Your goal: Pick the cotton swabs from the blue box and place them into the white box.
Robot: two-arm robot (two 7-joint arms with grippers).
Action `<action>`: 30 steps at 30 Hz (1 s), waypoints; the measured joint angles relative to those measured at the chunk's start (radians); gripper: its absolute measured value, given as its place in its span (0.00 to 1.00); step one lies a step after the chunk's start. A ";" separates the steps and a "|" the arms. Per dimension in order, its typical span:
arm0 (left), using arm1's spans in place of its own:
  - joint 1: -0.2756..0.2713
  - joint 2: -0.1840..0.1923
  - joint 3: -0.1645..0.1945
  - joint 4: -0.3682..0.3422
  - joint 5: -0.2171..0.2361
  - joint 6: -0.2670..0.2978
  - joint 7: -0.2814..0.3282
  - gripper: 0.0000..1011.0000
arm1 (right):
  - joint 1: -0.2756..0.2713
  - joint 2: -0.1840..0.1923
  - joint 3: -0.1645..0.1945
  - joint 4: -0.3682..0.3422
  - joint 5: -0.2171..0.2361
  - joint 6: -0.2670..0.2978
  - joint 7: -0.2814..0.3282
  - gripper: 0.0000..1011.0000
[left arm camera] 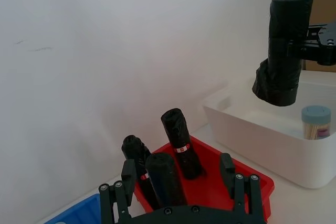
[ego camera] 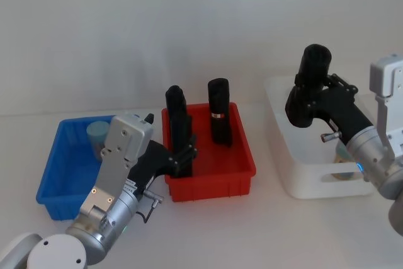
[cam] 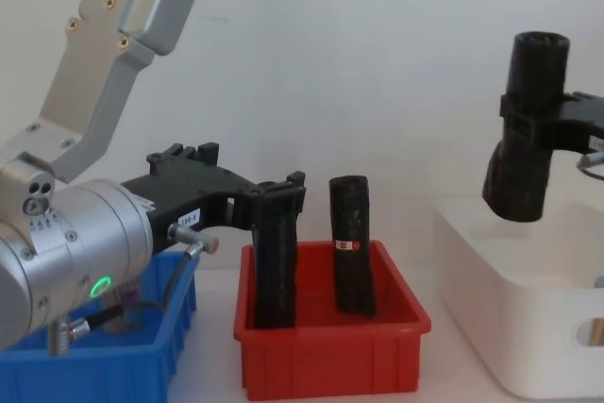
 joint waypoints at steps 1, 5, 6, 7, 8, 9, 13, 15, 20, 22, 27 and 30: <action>0.000 0.000 0.000 0.000 0.000 0.000 0.000 0.99 | 0.000 0.000 0.000 0.000 0.000 0.000 0.000 0.39; 0.000 0.000 0.000 0.000 0.000 0.000 0.000 0.99 | -0.013 0.011 0.009 -0.015 0.004 0.038 -0.018 0.39; 0.000 0.000 0.000 0.000 0.000 0.000 0.000 0.99 | -0.014 0.011 0.010 -0.016 0.005 0.043 -0.019 0.39; 0.000 0.000 0.000 0.000 0.000 0.000 0.000 0.99 | -0.017 0.014 0.013 -0.017 0.006 0.054 -0.022 0.39; 0.000 0.000 0.000 0.000 0.000 0.000 0.000 0.99 | -0.018 0.015 0.014 -0.017 0.007 0.058 -0.023 0.39; 0.000 0.000 0.000 0.000 0.000 0.000 0.000 0.99 | -0.020 0.017 0.015 -0.017 0.009 0.066 -0.025 0.39; 0.000 0.000 0.000 0.000 0.000 0.000 0.000 0.99 | -0.021 0.019 0.018 -0.013 0.012 0.082 -0.028 0.39; 0.000 0.000 0.000 0.000 0.000 0.000 0.000 0.99 | -0.021 0.020 0.020 -0.008 0.014 0.091 -0.028 0.40; 0.000 0.000 0.000 0.000 0.000 0.000 0.000 0.99 | -0.021 0.022 0.022 0.002 0.019 0.106 -0.026 0.51; 0.000 0.000 0.000 0.000 0.000 0.000 0.000 0.99 | -0.021 0.022 0.023 0.005 0.020 0.109 -0.023 0.59; 0.000 0.000 0.000 0.000 0.000 0.000 0.000 0.99 | -0.021 0.022 0.024 0.007 0.023 0.112 -0.019 0.73; 0.000 0.000 0.000 0.000 0.000 0.000 0.000 0.99 | -0.024 0.023 0.025 0.007 0.026 0.112 -0.016 0.84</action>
